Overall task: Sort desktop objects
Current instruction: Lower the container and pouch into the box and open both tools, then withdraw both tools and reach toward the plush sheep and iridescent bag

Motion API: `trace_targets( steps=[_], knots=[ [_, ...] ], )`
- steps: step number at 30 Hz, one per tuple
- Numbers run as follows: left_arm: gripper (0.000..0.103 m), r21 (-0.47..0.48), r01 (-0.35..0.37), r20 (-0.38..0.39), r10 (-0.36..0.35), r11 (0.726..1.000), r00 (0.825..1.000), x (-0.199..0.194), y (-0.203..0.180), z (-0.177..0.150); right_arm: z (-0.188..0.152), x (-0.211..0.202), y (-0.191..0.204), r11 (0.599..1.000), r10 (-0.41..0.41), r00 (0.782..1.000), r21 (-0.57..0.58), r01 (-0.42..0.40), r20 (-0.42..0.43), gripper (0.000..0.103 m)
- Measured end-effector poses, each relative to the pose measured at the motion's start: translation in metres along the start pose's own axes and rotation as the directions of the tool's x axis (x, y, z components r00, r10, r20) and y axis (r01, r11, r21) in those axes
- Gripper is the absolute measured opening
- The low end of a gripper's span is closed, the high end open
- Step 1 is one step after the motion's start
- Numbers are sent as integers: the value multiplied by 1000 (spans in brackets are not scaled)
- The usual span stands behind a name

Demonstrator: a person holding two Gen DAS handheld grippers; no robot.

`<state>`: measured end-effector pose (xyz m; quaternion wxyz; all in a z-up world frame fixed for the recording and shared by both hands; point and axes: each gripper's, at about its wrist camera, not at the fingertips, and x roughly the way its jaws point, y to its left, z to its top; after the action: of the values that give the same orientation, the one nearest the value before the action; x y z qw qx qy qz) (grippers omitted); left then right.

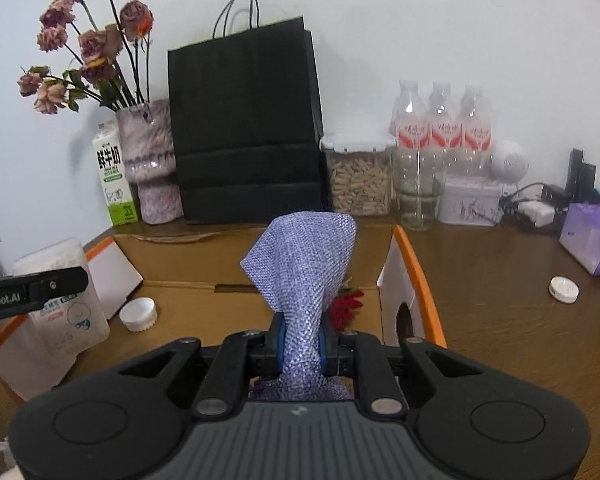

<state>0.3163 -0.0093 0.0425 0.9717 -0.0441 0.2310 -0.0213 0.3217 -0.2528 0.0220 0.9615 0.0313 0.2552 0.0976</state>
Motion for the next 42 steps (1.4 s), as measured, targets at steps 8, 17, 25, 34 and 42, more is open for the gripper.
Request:
trace_targets(
  steps=[8, 17, 25, 34, 42],
  knots=[
    [62, 9, -1, 5, 1, 1000, 1000, -1, -1, 1, -4, 0, 3, 1000, -2, 1000, -2, 2, -14, 18],
    [103, 60, -9, 113, 2, 998, 994, -26, -11, 0, -1, -22, 10, 999, -8, 998, -32, 10, 61, 95],
    [103, 39, -27, 129, 22, 999, 991, -33, -8, 0, 0, -36, 17, 998, 12, 997, -56, -8, 80, 103],
    [103, 32, -30, 147, 25, 999, 989, -39, -7, 1, 2, -43, 18, 998, 6, 996, -55, -1, 90, 103],
    [103, 24, -28, 176, 23, 999, 984, -49, -6, 2, 5, -50, 25, 996, 2, 995, -84, 7, 104, 103]
  ],
)
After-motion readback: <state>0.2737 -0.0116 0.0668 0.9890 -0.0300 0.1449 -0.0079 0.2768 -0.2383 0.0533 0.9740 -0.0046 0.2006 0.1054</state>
